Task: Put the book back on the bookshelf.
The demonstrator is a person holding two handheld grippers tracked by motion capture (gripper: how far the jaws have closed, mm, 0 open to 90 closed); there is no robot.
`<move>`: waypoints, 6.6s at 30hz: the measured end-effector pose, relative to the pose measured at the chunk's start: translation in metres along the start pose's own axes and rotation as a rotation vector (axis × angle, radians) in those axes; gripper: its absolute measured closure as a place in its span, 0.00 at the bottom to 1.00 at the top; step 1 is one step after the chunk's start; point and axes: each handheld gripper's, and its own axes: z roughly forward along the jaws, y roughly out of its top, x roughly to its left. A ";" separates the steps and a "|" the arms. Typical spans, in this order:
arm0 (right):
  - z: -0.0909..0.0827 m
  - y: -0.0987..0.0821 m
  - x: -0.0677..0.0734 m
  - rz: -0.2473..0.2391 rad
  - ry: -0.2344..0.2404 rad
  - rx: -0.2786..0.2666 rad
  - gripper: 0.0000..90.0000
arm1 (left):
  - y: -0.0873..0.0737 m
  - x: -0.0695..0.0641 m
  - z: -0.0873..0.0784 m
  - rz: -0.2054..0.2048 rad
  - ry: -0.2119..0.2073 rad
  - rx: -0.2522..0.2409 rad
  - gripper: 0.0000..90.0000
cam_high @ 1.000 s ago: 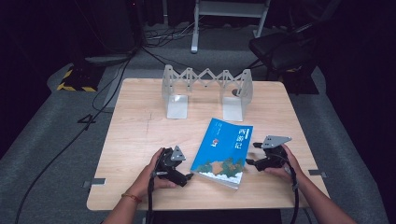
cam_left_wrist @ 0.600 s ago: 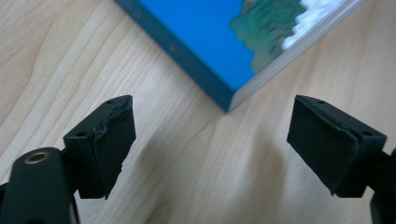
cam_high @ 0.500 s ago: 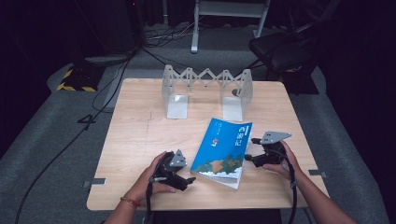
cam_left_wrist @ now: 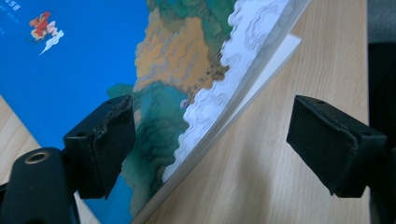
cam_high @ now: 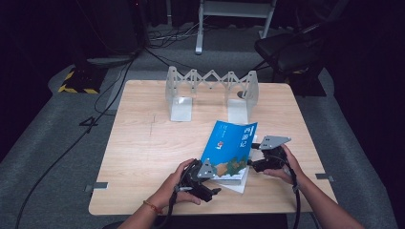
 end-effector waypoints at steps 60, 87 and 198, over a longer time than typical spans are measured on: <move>-0.031 0.015 0.005 -0.044 0.067 -0.189 0.35 | -0.006 0.029 -0.032 -0.020 0.096 -0.122 0.81; 0.038 0.024 0.009 -0.384 -0.024 -0.021 0.64 | -0.029 0.062 -0.060 -0.073 0.102 -0.079 0.69; 0.049 0.039 0.024 -0.415 0.033 -0.034 0.71 | -0.026 0.051 -0.069 -0.071 0.224 -0.005 0.42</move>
